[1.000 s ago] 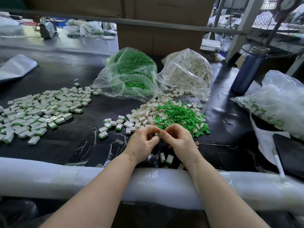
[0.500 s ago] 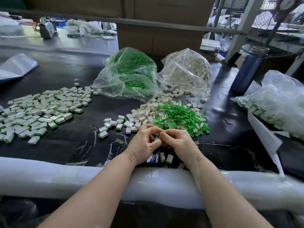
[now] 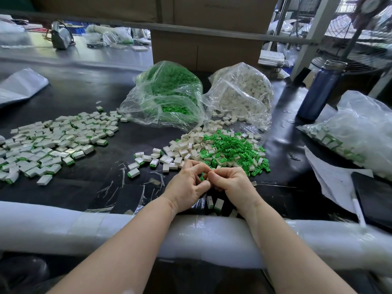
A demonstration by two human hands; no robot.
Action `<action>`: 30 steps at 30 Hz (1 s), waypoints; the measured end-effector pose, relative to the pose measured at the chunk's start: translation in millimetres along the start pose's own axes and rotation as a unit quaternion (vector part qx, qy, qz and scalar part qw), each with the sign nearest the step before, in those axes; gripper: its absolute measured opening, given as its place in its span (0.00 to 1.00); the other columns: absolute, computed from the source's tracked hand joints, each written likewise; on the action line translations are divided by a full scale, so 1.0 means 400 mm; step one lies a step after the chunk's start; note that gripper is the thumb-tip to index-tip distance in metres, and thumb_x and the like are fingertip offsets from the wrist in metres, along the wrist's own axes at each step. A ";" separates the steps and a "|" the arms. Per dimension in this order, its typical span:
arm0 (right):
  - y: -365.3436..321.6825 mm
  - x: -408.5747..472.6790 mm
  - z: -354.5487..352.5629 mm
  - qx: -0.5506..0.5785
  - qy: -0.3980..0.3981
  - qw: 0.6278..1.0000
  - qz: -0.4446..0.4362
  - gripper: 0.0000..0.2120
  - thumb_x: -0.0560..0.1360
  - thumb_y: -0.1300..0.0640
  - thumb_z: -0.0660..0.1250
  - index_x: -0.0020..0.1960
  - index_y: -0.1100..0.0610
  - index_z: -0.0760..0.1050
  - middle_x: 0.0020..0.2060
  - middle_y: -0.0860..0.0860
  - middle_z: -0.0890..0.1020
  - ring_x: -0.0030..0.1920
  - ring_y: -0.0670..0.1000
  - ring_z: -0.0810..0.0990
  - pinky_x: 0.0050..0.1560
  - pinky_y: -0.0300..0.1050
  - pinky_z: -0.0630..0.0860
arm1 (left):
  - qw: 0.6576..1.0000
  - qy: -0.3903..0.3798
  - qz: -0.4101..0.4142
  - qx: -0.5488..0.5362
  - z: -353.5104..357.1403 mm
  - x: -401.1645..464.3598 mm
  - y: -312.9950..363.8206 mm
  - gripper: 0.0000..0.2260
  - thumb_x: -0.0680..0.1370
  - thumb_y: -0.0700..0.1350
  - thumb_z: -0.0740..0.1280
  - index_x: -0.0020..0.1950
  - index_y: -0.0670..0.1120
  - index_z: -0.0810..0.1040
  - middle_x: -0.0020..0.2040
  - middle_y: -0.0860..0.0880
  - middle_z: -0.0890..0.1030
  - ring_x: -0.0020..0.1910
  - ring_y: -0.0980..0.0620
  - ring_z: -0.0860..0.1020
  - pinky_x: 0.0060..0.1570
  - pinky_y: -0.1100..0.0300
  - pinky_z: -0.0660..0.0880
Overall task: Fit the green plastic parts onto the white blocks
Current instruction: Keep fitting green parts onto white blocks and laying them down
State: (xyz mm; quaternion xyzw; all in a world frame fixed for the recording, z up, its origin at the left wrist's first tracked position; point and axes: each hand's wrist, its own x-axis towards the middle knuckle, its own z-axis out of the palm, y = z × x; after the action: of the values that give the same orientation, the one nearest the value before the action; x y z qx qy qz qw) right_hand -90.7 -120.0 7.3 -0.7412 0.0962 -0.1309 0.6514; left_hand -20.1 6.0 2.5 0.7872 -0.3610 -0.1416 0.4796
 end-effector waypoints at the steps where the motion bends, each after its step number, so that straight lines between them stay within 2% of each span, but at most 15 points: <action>1: 0.000 0.000 0.000 0.003 0.000 1.000 0.000 0.09 0.75 0.66 0.66 0.43 0.72 0.79 0.28 0.53 0.72 0.26 0.42 0.68 0.30 0.31 0.68 | 1.000 -0.001 0.000 0.002 0.000 0.000 0.000 0.13 0.74 0.39 0.66 0.41 0.60 0.74 0.49 0.57 0.68 0.37 0.53 0.71 0.52 0.49 0.75; 5: -0.002 -0.003 0.000 0.016 -0.002 1.000 0.003 0.08 0.74 0.66 0.66 0.39 0.67 0.80 0.24 0.48 0.73 0.25 0.40 0.69 0.29 0.31 0.68 | 1.000 -0.006 0.000 0.006 -0.001 0.001 -0.001 0.12 0.74 0.40 0.66 0.41 0.60 0.73 0.49 0.57 0.68 0.38 0.53 0.72 0.53 0.49 0.74; 11: -0.004 -0.003 0.002 0.027 -0.006 1.000 0.007 0.09 0.75 0.66 0.65 0.37 0.62 0.80 0.23 0.46 0.74 0.25 0.40 0.70 0.29 0.30 0.68 | 1.000 -0.009 0.000 0.006 -0.002 0.000 0.002 0.12 0.74 0.40 0.66 0.42 0.59 0.73 0.49 0.57 0.68 0.38 0.53 0.72 0.53 0.49 0.74; 17: -0.001 -0.002 0.002 0.018 -0.003 1.000 0.010 0.08 0.75 0.64 0.66 0.42 0.68 0.80 0.28 0.53 0.74 0.27 0.42 0.70 0.30 0.32 0.69 | 1.000 -0.009 0.004 0.006 -0.004 0.000 0.002 0.10 0.74 0.40 0.65 0.43 0.56 0.74 0.48 0.56 0.68 0.38 0.53 0.71 0.53 0.48 0.74; 24: -0.001 -0.001 -0.001 0.012 0.003 1.000 0.003 0.10 0.74 0.65 0.66 0.41 0.74 0.78 0.27 0.54 0.71 0.25 0.42 0.67 0.28 0.32 0.68 | 1.000 -0.015 0.006 0.017 -0.003 0.002 0.000 0.10 0.74 0.41 0.66 0.43 0.57 0.74 0.48 0.58 0.68 0.40 0.52 0.73 0.53 0.47 0.74; 28: -0.005 -0.005 0.004 0.020 -0.004 1.000 -0.001 0.08 0.75 0.64 0.66 0.40 0.64 0.81 0.26 0.49 0.77 0.27 0.41 0.74 0.31 0.32 0.72 | 1.000 -0.012 0.010 0.005 -0.004 0.001 0.001 0.06 0.74 0.43 0.64 0.45 0.56 0.74 0.49 0.56 0.68 0.39 0.54 0.72 0.54 0.50 0.74; 30: -0.009 -0.007 0.007 0.009 -0.015 1.000 -0.009 0.09 0.76 0.62 0.65 0.39 0.58 0.81 0.25 0.45 0.79 0.28 0.39 0.75 0.32 0.31 0.72 | 1.000 0.000 0.009 -0.012 -0.005 0.001 0.000 0.08 0.75 0.40 0.64 0.45 0.54 0.75 0.50 0.54 0.68 0.40 0.54 0.72 0.54 0.52 0.74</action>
State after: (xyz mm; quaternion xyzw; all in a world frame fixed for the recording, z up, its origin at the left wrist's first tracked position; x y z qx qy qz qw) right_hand -92.4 -115.9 10.3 -0.7381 0.0787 -0.1268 0.6580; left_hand -19.0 7.1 3.5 0.7779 -0.3663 -0.1412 0.4907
